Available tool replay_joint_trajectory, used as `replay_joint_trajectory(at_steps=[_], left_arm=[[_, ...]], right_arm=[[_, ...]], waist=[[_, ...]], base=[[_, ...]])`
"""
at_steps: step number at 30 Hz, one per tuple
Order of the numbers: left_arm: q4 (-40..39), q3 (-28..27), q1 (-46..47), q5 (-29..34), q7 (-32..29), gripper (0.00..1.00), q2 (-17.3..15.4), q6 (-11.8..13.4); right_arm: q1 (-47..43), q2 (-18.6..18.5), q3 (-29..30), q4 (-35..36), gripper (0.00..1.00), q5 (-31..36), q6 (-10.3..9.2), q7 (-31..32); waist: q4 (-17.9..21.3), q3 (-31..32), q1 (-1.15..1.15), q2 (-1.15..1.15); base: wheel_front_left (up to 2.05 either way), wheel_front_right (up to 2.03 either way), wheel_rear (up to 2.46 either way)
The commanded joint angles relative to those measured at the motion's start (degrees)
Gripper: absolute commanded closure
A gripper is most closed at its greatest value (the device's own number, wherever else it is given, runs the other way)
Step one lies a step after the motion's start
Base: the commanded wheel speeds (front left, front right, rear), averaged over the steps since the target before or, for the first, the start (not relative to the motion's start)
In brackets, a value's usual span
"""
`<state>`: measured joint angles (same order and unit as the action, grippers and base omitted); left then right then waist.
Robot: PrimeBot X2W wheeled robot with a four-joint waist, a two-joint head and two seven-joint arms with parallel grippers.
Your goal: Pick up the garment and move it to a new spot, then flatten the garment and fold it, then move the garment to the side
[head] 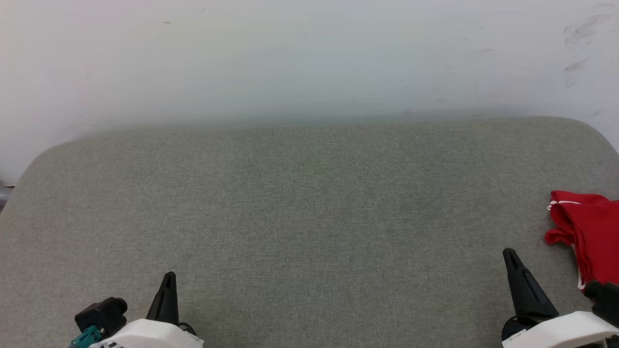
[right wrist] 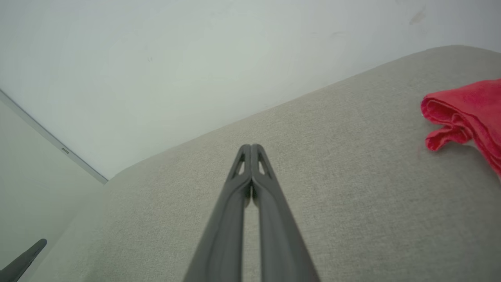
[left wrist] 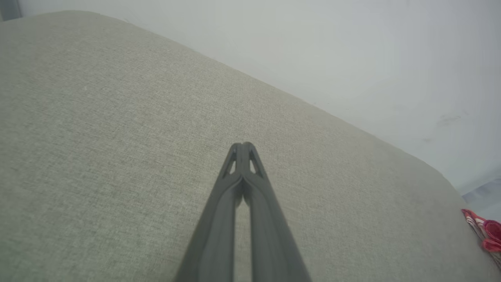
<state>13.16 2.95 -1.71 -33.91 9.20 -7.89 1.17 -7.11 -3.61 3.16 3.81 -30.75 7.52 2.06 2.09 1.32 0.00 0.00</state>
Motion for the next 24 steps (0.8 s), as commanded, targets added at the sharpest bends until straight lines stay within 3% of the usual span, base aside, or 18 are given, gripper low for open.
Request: replay_joint_trajectory(at_steps=[1, 24], left_arm=[[-0.6, -0.7, 1.9, -2.1, -0.5, 1.00, 0.1, -0.4], [-0.2, -3.5, 4.0, -19.8, -5.3, 1.00, 1.7, -3.1]], right_arm=[[1.7, -0.6, 0.0, 0.2, 1.00, -2.5, -0.01, -0.2], [5.5, -1.1, -0.1, -5.3, 1.00, -22.1, -0.02, 0.3]], waist=[[0.0, 0.0, 0.00, 0.00], [-0.5, -0.3, 0.00, 0.00]], base=[[0.00, 0.00, 0.00], [0.00, 0.00, 0.00]])
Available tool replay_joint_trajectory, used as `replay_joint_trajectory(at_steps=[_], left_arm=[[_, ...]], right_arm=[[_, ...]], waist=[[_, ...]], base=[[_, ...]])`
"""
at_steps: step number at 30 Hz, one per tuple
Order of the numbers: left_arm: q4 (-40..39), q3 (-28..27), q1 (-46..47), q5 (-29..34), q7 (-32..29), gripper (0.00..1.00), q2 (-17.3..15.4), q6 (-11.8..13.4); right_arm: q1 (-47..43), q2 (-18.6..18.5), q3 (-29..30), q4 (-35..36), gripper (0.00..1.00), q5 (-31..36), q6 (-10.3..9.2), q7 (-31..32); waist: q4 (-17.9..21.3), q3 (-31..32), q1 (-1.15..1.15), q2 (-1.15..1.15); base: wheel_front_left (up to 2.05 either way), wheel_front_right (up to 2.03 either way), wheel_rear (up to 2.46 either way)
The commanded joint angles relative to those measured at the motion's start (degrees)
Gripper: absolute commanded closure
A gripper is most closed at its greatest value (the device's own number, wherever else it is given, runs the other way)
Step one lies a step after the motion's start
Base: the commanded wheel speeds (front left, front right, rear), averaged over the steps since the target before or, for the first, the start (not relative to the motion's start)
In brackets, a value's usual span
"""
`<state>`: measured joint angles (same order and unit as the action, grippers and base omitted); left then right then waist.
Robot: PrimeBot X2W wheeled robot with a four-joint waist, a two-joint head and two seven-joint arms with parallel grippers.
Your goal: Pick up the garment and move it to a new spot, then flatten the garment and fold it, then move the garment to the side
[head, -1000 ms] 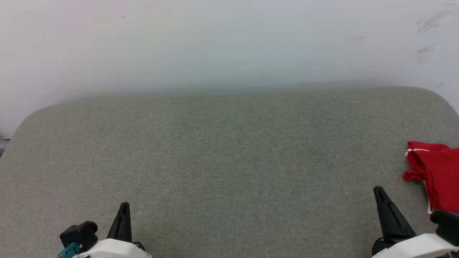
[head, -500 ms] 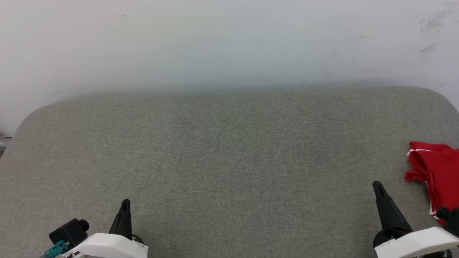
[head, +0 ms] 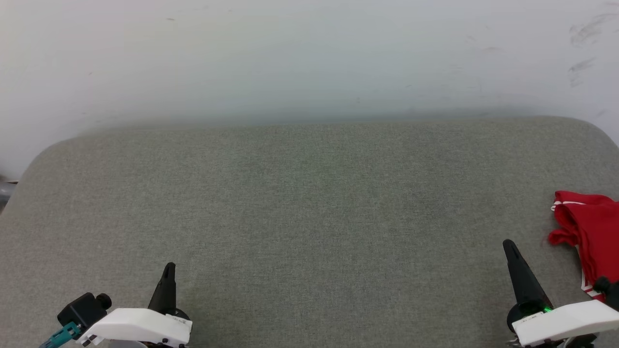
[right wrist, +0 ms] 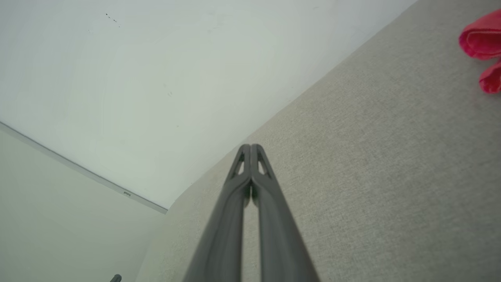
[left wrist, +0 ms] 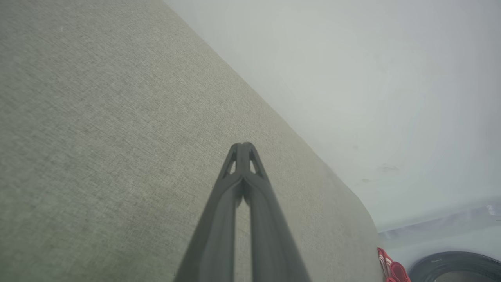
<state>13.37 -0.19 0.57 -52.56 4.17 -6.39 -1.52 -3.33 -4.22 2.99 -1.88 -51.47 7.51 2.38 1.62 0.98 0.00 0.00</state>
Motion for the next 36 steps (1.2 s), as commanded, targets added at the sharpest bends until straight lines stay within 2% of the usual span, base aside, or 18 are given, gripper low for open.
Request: replay_joint_trajectory(at_steps=[1, 36], left_arm=[[-0.4, -0.4, 1.8, -1.8, -0.4, 1.00, 0.2, -0.5], [0.1, -3.6, 4.0, -21.4, -5.8, 1.00, 2.0, -3.4]], right_arm=[[1.9, -0.5, 0.0, 0.1, 1.00, -2.1, -0.01, 0.1], [6.0, -0.5, 0.6, -6.2, 1.00, -23.2, -0.01, 1.2]], waist=[[0.0, 0.0, 0.00, 0.00], [-0.7, -0.5, 0.00, 0.00]], base=[[0.00, 0.00, 0.00], [0.00, 0.00, 0.00]])
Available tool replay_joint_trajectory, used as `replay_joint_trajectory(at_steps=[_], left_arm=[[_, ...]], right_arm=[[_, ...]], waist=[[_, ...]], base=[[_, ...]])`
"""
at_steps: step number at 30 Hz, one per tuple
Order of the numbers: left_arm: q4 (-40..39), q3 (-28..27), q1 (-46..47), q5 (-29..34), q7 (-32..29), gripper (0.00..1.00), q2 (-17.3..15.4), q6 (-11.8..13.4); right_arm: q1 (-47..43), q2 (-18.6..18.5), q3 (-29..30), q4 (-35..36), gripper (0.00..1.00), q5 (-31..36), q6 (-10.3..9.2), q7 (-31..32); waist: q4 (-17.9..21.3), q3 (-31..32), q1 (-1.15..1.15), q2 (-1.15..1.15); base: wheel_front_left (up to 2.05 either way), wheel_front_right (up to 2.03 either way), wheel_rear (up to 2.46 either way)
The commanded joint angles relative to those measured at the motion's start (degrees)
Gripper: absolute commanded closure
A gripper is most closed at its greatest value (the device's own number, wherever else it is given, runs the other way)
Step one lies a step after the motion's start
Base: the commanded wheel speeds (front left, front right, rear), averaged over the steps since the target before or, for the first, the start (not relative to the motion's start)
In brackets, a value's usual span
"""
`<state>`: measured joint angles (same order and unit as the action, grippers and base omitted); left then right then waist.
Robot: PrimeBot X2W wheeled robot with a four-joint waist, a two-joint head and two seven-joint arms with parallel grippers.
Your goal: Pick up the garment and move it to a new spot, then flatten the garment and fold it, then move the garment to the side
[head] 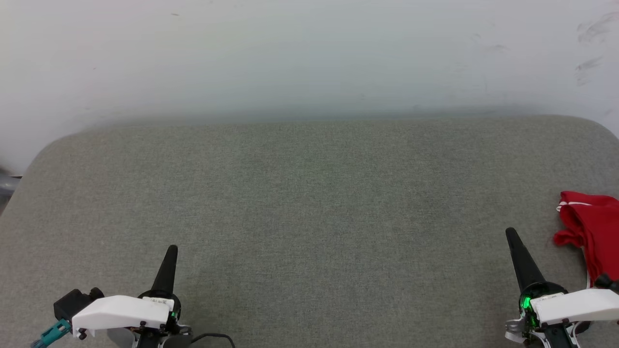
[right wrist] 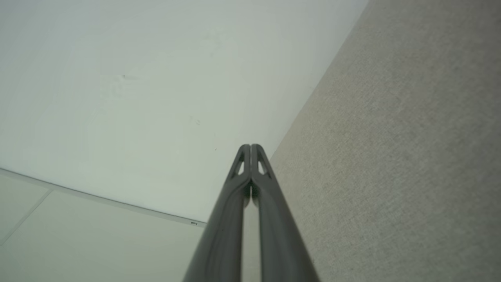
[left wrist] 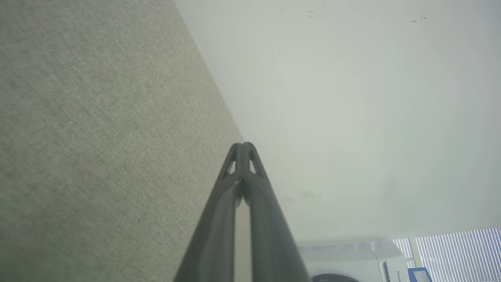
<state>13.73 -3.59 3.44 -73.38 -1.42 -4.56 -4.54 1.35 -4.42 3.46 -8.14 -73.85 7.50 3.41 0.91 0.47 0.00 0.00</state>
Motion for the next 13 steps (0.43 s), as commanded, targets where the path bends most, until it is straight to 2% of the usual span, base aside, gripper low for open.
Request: replay_joint_trajectory(at_steps=[1, 13], left_arm=[[-0.2, -0.2, 1.2, -1.1, -0.4, 1.00, 0.2, -0.5], [0.0, -1.2, 1.9, -6.6, -1.9, 1.00, 0.6, -1.2]], right_arm=[[1.4, -0.3, 0.2, -0.1, 1.00, -1.3, 0.00, 0.2], [2.6, -0.2, 0.5, -1.9, 1.00, -7.2, -0.01, 0.6]], waist=[[0.0, 0.0, 0.00, 0.00], [-0.3, -0.2, 0.00, 0.00]], base=[[0.00, 0.00, 0.00], [0.00, 0.00, 0.00]])
